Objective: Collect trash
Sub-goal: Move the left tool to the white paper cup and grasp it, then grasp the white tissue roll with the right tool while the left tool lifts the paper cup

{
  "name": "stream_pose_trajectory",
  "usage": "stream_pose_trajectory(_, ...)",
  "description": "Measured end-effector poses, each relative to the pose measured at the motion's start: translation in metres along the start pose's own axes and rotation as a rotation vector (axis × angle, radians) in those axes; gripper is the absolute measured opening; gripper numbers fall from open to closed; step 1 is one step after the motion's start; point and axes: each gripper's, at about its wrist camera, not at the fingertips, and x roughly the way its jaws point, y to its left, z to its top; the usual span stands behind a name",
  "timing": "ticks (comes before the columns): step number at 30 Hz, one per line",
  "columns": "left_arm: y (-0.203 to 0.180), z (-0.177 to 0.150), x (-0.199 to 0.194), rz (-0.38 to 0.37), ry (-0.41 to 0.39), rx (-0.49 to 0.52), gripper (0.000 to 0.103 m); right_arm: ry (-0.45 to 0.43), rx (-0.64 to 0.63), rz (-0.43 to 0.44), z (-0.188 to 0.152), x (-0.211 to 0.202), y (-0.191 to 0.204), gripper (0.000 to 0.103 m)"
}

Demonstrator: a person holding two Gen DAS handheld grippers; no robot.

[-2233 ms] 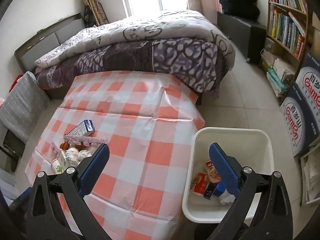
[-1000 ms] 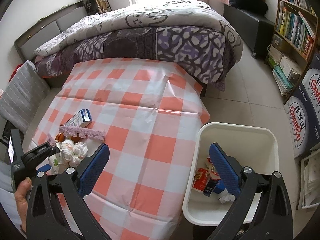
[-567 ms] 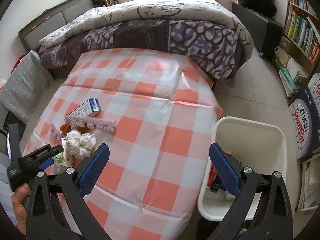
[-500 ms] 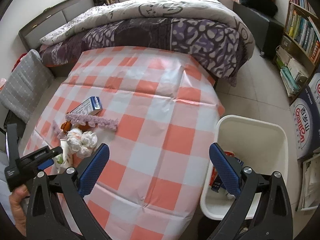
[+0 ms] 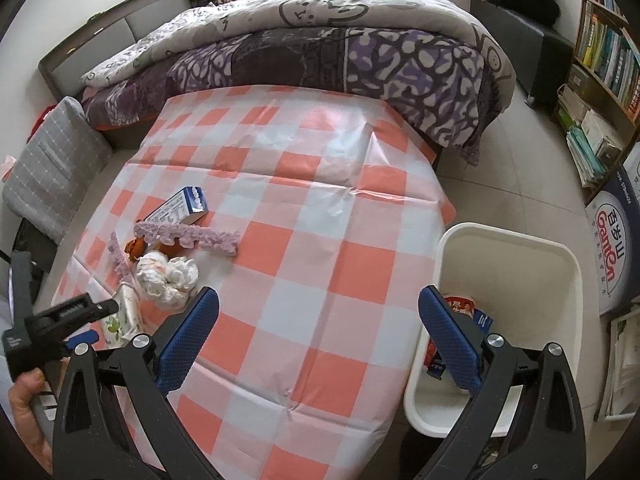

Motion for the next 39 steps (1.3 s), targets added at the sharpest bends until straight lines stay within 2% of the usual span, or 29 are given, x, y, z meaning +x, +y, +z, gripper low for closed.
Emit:
stream_pose_trajectory(4,-0.008,-0.002,0.006,-0.032,0.025,-0.003,0.08,0.0,0.001,0.005,0.002,0.0,-0.002,0.096)
stream_pose_trajectory(11,-0.005,0.0,0.002,-0.08,0.013,-0.041,0.083,0.004,-0.014,0.0,0.001,0.002,0.0,0.096)
stream_pose_trajectory(17,-0.011,-0.006,0.023,-0.016,0.046,-0.006,0.086,0.014,-0.024,-0.01,-0.002,0.005,0.004,0.096)
stream_pose_trajectory(18,-0.01,-0.006,0.02,-0.01,0.027,-0.005,0.083,0.013,-0.026,-0.012,-0.002,0.005,0.005,0.096)
stream_pose_trajectory(19,-0.01,-0.005,0.015,-0.001,-0.003,0.007,0.075,0.012,-0.028,-0.014,-0.003,0.005,0.007,0.096)
stream_pose_trajectory(22,-0.004,-0.005,-0.001,-0.023,-0.045,0.029,0.069,0.019,-0.025,-0.01,-0.003,0.008,0.01,0.096)
stream_pose_trajectory(26,0.015,-0.009,-0.033,-0.065,-0.105,0.014,0.068,0.027,-0.056,0.016,-0.006,0.013,0.026,0.096)
stream_pose_trajectory(31,0.046,-0.019,-0.094,-0.196,-0.216,-0.073,0.068,0.08,-0.17,0.102,-0.011,0.028,0.062,0.096)
stream_pose_trajectory(33,0.052,-0.026,-0.118,-0.24,-0.266,-0.079,0.068,0.102,-0.225,0.126,-0.013,0.038,0.082,0.096)
stream_pose_trajectory(36,0.059,-0.034,-0.149,-0.253,-0.346,-0.062,0.068,0.115,-0.301,0.175,-0.015,0.053,0.114,0.095)
stream_pose_trajectory(39,0.068,-0.037,-0.165,-0.256,-0.388,-0.053,0.068,0.117,-0.358,0.195,-0.017,0.069,0.141,0.089)
